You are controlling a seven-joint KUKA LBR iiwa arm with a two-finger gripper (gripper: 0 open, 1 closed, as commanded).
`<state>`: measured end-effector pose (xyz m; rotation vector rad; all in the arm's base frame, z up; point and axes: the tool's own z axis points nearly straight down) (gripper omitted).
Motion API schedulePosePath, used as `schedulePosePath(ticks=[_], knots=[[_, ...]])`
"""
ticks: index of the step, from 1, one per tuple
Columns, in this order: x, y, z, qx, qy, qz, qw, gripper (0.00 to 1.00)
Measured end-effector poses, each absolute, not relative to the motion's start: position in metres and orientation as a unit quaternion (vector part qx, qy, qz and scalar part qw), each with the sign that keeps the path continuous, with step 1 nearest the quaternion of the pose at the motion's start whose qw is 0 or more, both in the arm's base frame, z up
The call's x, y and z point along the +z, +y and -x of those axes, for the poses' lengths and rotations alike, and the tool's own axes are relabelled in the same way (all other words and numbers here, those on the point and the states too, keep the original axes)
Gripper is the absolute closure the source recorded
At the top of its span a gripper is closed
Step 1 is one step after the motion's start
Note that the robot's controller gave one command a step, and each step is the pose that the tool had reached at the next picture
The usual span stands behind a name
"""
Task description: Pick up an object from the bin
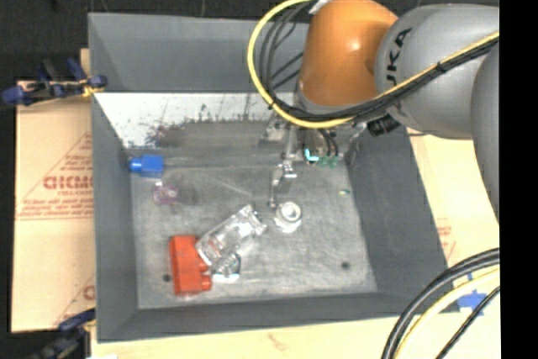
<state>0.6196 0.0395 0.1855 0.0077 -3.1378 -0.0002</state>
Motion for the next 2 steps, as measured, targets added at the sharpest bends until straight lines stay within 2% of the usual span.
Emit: schedulePosePath(ticks=[1,2], knots=[[0.0735,0.043,-0.5473,0.001,-0.997,-0.076,-0.008,0.0],[0.0778,0.0435,-0.5504,0.0,-0.997,-0.075,-0.012,1.0]])
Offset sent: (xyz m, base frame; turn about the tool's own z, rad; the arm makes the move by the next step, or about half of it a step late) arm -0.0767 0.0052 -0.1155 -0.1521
